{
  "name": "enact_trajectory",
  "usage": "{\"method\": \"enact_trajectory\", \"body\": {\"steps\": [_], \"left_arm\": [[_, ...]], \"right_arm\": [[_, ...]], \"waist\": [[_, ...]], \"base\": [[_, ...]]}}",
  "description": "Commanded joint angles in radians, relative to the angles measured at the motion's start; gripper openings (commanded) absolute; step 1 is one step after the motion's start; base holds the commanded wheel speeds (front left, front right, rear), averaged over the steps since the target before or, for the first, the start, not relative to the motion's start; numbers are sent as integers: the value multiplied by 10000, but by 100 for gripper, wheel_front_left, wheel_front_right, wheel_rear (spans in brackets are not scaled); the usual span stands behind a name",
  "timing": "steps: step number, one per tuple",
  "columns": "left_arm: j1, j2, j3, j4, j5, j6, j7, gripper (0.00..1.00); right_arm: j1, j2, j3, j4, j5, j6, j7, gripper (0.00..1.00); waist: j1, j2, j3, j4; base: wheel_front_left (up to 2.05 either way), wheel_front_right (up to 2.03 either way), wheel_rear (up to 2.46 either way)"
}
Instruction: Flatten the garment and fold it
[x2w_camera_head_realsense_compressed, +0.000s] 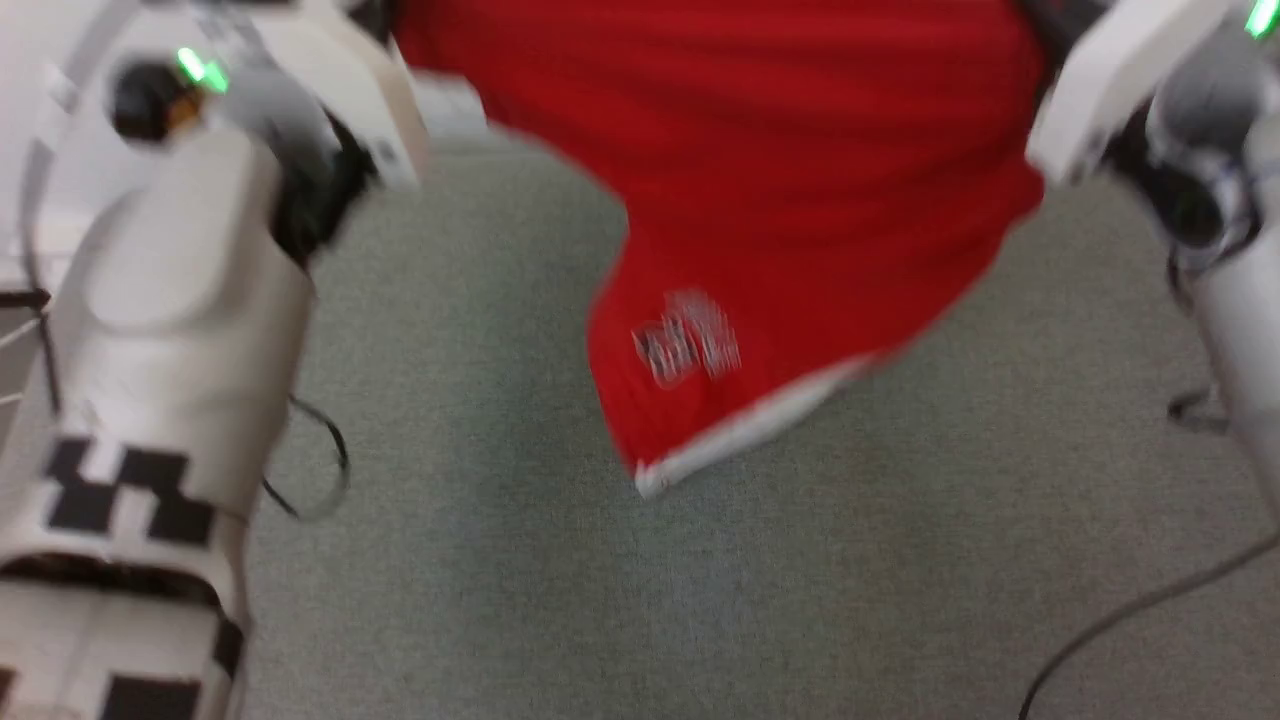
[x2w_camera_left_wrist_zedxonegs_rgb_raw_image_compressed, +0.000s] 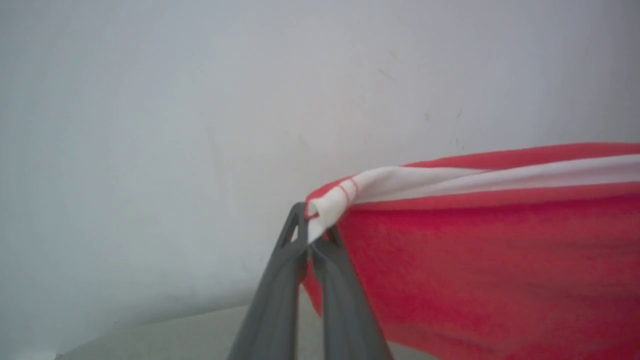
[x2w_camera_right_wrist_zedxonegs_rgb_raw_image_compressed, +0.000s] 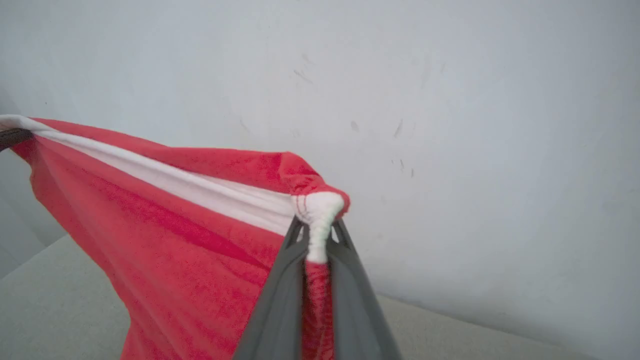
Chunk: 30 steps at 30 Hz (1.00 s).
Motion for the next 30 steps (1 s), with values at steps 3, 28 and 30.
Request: {"method": "enact_trajectory", "body": {"steps": [3,28,30], "left_arm": [[-1413,289,297,439,172,240,-792,0],[-2491,-407,1296,3104,-122,391,-3603,0],[-1691,-450,1499,2693,-139,343,-3605,0]], "right_arm": [[-1522,110,-17,214,-279,-9,-615,0],[-3552,1525,1987,4446,-259,-9,-5051,0],[-2945,1400,2286,4224,69,-9,-5223,0]], "waist": [[-1,0,1580,-420],[-1,0,3394,-431],[-1,0,3050,-354]], "base": [[0,0,0],[0,0,0],[0,0,0]]}}
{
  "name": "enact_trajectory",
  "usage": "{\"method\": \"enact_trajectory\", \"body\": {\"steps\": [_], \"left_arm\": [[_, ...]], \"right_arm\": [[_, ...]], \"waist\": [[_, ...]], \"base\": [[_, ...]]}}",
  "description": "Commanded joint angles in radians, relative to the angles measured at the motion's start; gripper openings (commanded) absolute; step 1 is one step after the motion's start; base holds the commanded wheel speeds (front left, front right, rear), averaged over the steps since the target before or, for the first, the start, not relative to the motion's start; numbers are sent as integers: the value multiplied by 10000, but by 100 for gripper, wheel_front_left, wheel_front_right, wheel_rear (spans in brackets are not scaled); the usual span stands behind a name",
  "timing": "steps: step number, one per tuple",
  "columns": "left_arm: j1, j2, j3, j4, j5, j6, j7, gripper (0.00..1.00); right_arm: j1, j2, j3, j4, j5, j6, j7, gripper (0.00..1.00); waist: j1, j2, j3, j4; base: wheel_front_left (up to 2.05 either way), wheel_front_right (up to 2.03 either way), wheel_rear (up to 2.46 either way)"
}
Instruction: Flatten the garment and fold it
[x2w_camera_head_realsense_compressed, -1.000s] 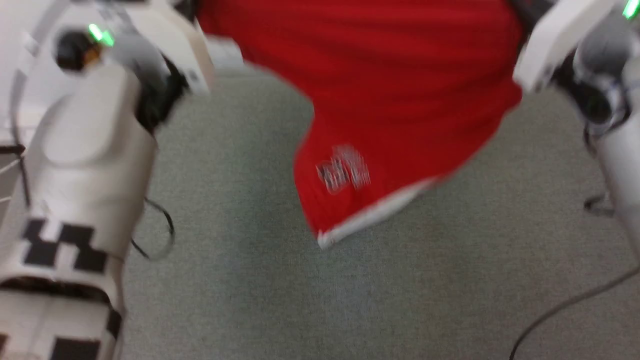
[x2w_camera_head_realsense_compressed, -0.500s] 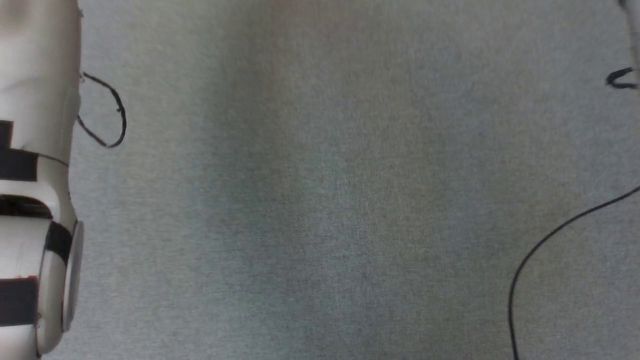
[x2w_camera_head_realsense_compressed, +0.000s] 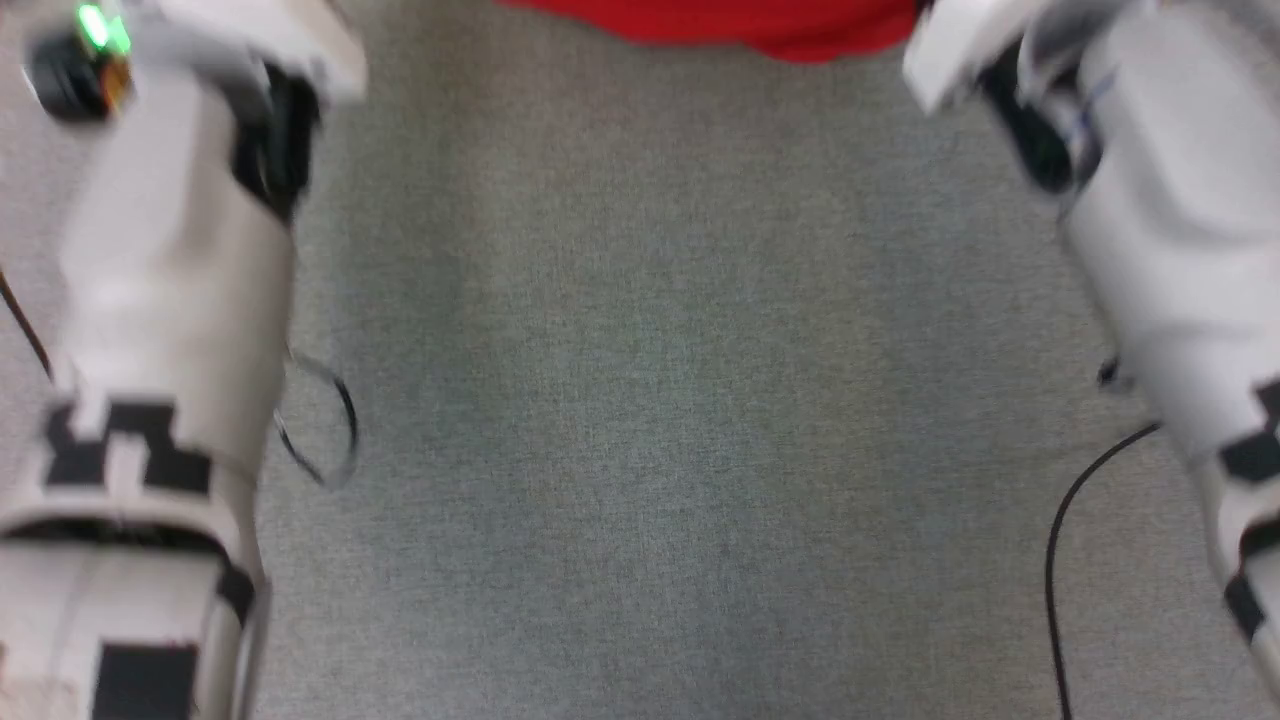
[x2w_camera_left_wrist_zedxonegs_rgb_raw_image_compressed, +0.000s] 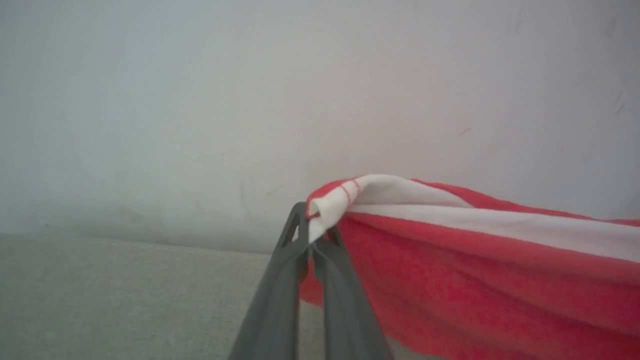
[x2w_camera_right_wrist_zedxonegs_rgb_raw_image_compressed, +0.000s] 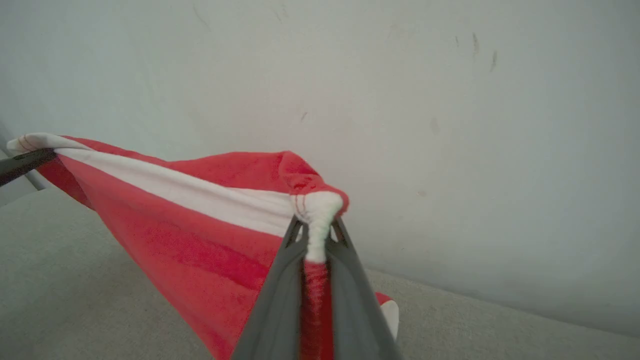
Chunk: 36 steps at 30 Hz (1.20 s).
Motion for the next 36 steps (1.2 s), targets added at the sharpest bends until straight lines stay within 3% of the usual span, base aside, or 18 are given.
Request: {"method": "enact_trajectory", "body": {"steps": [1,11,19,24,30,36], "left_arm": [[677,-9,161,-308,-32,-97,-51,0],[6090,-130,765,-3360,428,-99,-53,0],[10200,178,823,-6251,385,714,738,0],[12629,407,931,-8865,227,1507,1968,0],[14712,814,1096,-11456,132,2345,3474,0],[15527,1053,1261,-13079,15,2744,4258,0]], "right_arm": [[552,-139,157,-211,262,-21,-166,0],[5114,-1435,727,-3026,783,-21,-438,0],[9223,-1868,-721,-5627,7,-21,83,0],[11754,-1566,-2120,-7756,-1027,-21,1143,0],[14502,-549,-3421,-10285,-2034,-21,2572,0],[15886,267,-4147,-11753,-2405,-21,3502,0]], "waist": [[-1,0,-734,221],[-1,0,-3002,474],[-1,0,-4203,486],[-1,0,-4573,525],[-1,0,-4808,796],[-1,0,-4762,879]], "base": [[0,0,0],[0,0,0],[0,0,0],[0,0,0],[0,0,0],[0,0,0]]}}
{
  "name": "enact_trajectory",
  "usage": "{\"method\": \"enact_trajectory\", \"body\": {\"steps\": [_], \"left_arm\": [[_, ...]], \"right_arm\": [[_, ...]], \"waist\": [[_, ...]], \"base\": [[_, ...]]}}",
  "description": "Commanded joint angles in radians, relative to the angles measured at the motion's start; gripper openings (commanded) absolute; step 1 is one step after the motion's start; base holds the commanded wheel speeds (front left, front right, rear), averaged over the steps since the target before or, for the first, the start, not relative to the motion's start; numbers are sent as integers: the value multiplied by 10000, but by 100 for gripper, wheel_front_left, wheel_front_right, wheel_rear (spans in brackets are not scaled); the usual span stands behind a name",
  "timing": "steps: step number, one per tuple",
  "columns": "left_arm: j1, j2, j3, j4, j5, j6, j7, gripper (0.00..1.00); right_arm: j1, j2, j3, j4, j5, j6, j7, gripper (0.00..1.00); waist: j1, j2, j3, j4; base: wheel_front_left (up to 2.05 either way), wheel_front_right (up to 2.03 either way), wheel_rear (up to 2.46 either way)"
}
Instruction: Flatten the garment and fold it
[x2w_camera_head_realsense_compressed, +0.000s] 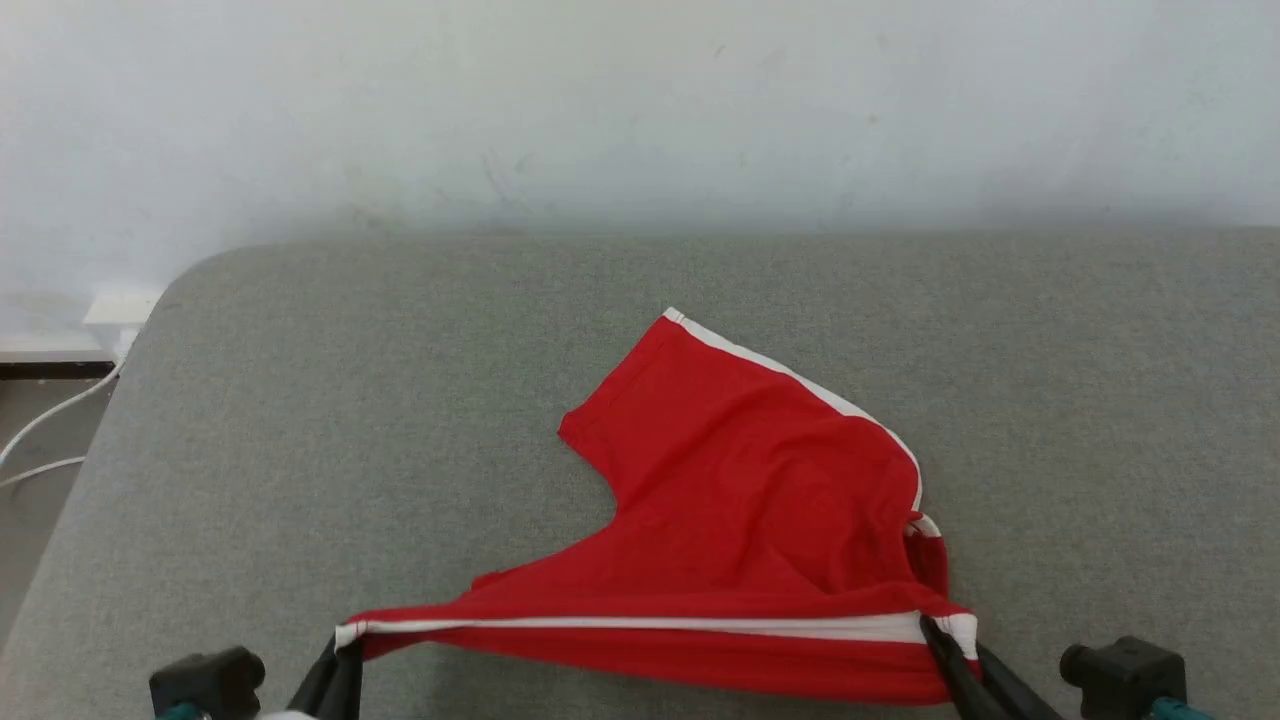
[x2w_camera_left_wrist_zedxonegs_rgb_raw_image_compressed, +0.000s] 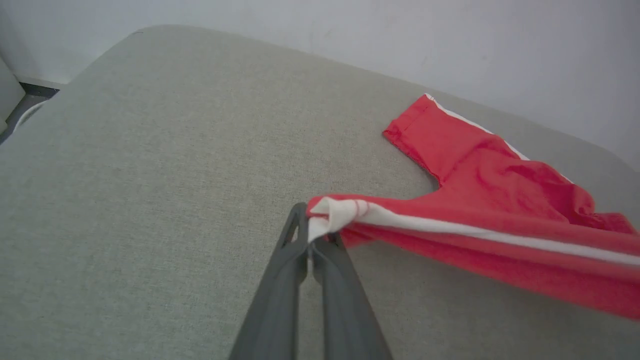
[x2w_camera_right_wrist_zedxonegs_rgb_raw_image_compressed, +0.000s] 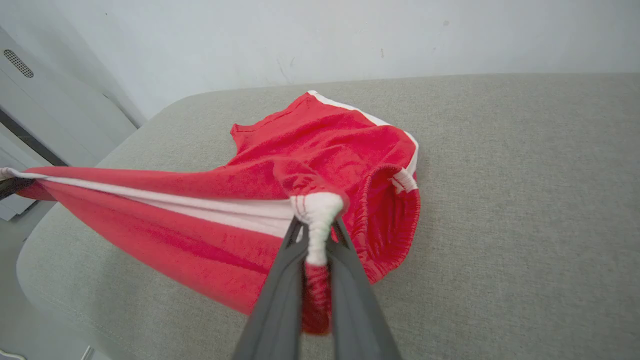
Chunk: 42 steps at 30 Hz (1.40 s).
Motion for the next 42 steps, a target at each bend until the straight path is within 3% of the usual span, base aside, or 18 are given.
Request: {"method": "enact_trajectory", "body": {"steps": [1,6,15,16,26,35,36,37,38,39,40,42], "left_arm": [[-147,231,266,-180,-75,186,65,0],[-1766,404,15,209,-260,-402,300,0],[-5925,323,-774,2875,-365,-1578,836,0],[-6912,288,-958,3668,-304,-1824,948,0],[-10365,-51,-1696,6963,131,-2495,1304,0],[-12044,-678,-2029,10149,287,-2633,941,0],[-12138,-744,-2033,10434,265,-2656,863,16],[-12223,-811,-2031,10685,235,-2687,766,53],[-12275,-884,-2014,10921,183,-2723,659,100],[-12315,-949,-2006,11123,140,-2768,541,100],[-12345,-999,-1987,11295,100,-2798,397,100],[-12334,-1081,-1908,11599,-7,-2832,83,100]], "right_arm": [[24,31,-329,-190,-110,-40,149,0],[-823,335,-495,113,-133,-40,469,0],[-3587,551,-276,2100,-123,-40,686,0],[-4146,588,-259,2606,11,-40,718,0],[-5969,638,40,4289,388,-40,537,0],[-6724,655,445,5128,647,-40,82,0],[-6759,651,481,5181,665,-40,50,0],[-6788,646,522,5217,686,-40,16,14],[-6801,632,575,5244,706,-40,-28,42],[-6800,603,629,5257,722,-40,-74,66],[-6792,563,683,5252,734,-40,-134,100],[-6728,464,789,5168,751,-40,-361,100]], "waist": [[2,-1,65,-3],[2,-1,586,-153],[2,-1,2077,-870],[2,-1,2393,-1067],[2,-1,3641,-2124],[2,-1,4056,-2698],[2,-1,4056,-2713],[2,-1,4054,-2715],[2,-1,4020,-2707],[2,-1,3986,-2685],[2,-1,3954,-2649],[2,-1,3836,-2536]], "base": [[0,0,0],[0,0,0],[0,0,0],[0,0,0],[0,0,0],[0,0,0],[0,0,0],[0,0,0],[0,0,0],[0,0,0],[0,0,0],[0,0,0]]}}
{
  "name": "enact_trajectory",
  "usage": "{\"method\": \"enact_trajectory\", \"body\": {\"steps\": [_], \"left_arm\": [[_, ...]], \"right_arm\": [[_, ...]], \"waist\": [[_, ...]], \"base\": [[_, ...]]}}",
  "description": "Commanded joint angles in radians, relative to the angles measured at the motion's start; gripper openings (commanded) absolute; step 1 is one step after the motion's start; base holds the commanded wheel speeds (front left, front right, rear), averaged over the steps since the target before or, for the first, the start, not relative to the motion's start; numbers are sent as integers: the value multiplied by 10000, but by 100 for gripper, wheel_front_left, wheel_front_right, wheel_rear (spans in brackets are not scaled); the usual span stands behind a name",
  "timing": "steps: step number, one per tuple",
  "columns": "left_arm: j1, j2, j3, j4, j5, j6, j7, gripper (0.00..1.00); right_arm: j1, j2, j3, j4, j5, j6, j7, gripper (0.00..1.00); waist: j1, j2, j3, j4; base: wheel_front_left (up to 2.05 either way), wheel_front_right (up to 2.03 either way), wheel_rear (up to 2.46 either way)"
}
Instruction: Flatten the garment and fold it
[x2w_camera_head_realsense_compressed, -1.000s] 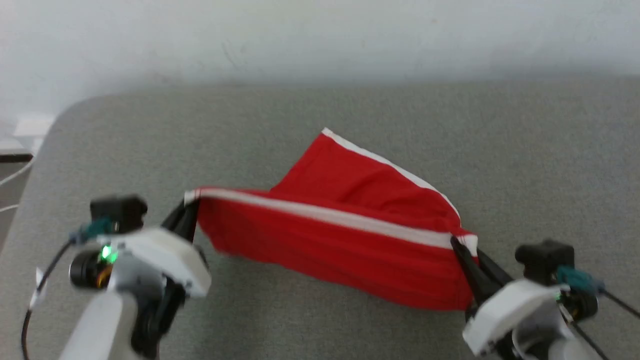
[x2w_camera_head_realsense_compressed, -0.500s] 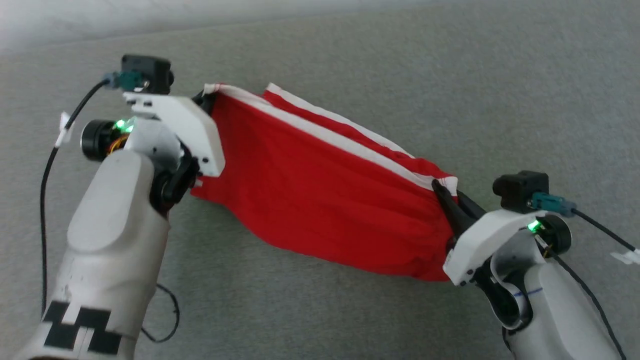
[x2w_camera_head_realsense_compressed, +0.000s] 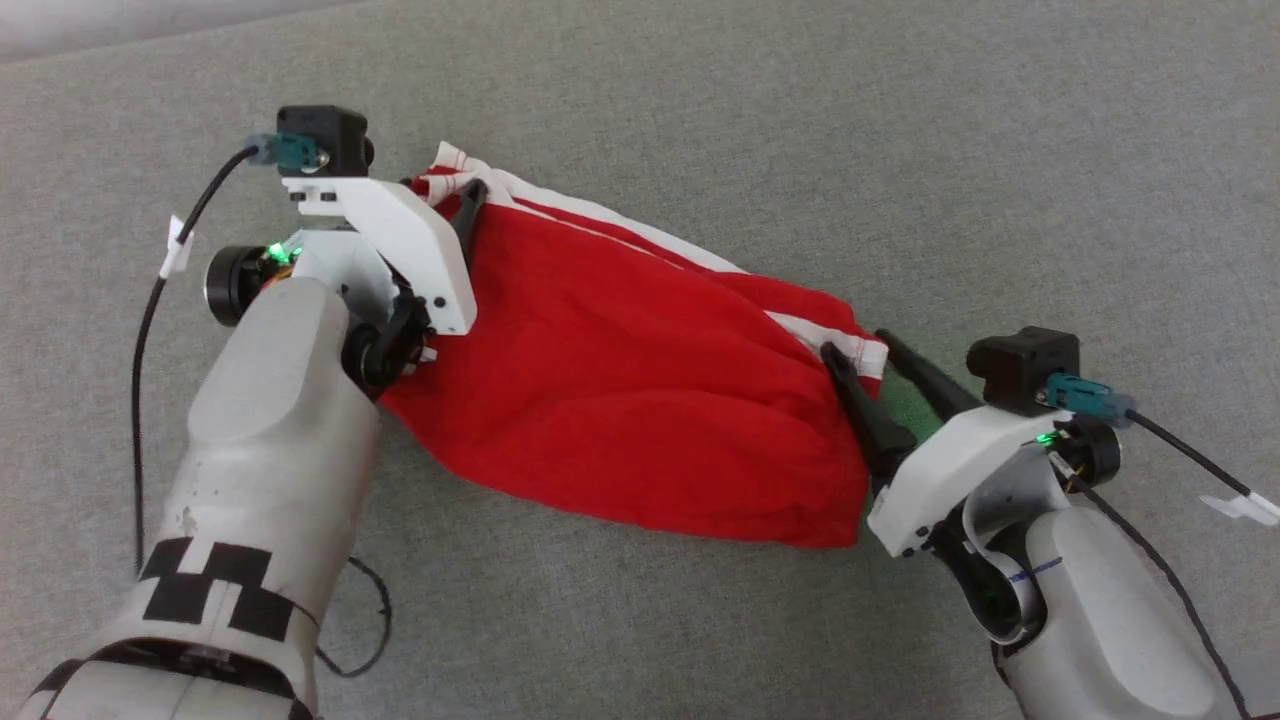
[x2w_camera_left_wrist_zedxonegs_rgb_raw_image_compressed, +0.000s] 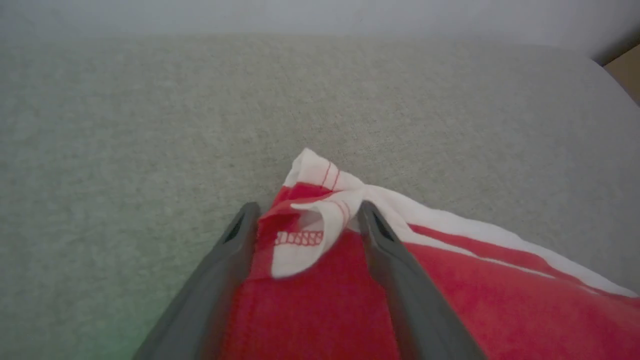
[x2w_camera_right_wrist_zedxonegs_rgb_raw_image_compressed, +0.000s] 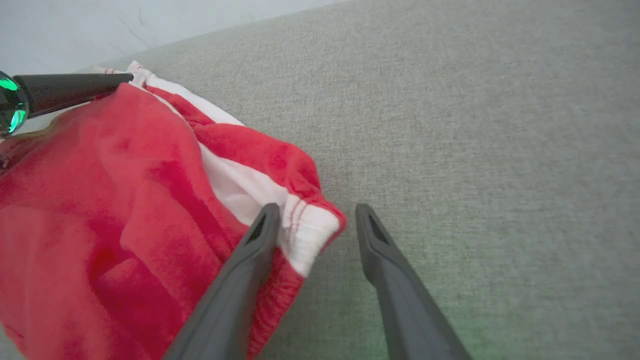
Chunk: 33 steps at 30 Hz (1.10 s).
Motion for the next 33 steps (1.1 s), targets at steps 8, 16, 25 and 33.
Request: {"method": "enact_trajectory", "body": {"steps": [8,16,25,33], "left_arm": [[868,-150,493,323,-544,-108,-1592,100],[1990,355,546,-659,-865,-268,-1117,100],[2629,1348,-402,-2298,-1134,-542,3002,100],[3023,1559,-974,-2582,-1078,-299,4877,100]], "right_arm": [[806,-324,-291,-1062,-513,-13,-1458,100],[2126,-166,-1069,-2871,-1482,-13,-1546,100],[3088,-86,-1053,-4594,-1966,-13,-726,100],[3229,29,-914,-4868,-1811,-13,-548,100]], "waist": [[-1,0,-871,736],[-1,0,-1744,1132],[-1,0,-2022,771],[-1,0,-1786,221]], "base": [[0,0,0],[0,0,0],[0,0,0],[0,0,0]]}}
